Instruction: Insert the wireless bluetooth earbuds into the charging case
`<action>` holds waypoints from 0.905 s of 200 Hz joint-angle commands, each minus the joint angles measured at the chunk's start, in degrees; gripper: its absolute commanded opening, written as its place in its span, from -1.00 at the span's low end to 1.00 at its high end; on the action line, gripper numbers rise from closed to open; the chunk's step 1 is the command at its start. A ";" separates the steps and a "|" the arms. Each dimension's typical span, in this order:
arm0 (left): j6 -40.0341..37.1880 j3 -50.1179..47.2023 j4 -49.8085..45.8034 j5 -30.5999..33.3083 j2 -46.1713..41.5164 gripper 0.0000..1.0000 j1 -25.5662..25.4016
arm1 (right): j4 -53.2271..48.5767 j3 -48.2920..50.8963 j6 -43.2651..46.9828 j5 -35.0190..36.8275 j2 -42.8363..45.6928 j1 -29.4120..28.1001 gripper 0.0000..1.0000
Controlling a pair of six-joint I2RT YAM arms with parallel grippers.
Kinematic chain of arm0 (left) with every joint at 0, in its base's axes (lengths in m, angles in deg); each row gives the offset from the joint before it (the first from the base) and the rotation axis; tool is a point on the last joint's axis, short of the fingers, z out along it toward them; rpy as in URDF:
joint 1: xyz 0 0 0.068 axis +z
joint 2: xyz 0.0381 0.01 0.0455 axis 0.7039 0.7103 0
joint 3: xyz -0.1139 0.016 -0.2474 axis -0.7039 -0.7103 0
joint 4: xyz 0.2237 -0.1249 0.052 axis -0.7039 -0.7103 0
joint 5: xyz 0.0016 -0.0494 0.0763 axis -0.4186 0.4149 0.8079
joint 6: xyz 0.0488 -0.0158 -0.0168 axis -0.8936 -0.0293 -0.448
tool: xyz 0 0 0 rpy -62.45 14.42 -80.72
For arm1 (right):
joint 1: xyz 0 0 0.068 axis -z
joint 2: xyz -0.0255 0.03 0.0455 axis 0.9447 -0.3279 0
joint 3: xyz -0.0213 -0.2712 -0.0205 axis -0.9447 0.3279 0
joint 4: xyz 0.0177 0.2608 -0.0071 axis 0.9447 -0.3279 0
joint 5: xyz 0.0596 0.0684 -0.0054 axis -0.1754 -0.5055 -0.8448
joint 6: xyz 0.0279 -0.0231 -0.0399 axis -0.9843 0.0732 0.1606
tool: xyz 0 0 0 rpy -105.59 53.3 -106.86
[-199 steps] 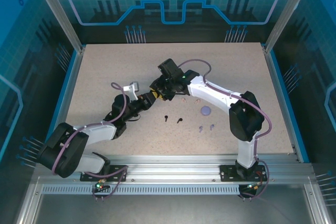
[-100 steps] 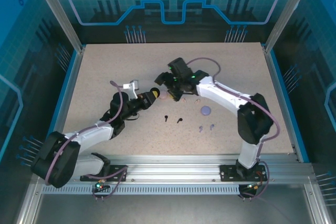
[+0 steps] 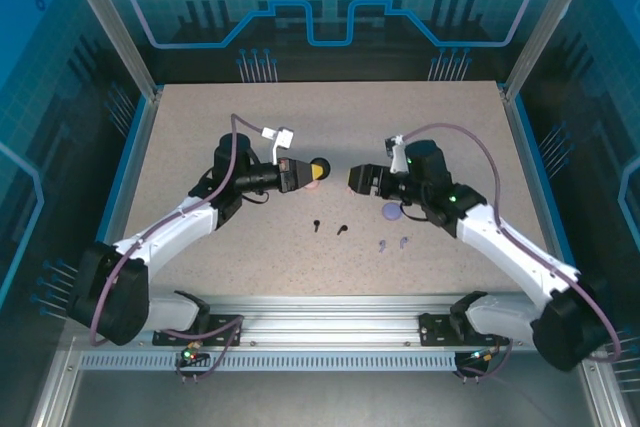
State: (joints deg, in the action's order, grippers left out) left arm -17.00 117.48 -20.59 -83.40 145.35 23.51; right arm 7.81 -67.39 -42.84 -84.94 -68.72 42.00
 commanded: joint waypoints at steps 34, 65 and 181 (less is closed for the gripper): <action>-3.32 5.34 -5.73 -8.92 1.94 -1.00 0.45 | 9.83 3.80 4.91 -8.48 2.18 -0.05 0.69; -3.58 5.70 -6.40 -9.77 2.35 -1.00 0.41 | 10.49 0.40 5.08 -9.48 -0.96 -1.02 0.68; -4.22 4.84 -6.80 -10.39 1.23 -1.00 0.41 | 9.70 -5.76 5.17 -6.41 -8.68 -3.58 0.59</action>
State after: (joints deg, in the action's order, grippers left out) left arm -19.95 121.44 -27.23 -91.86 147.53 23.59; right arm 17.67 -71.96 -38.73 -93.03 -76.13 39.11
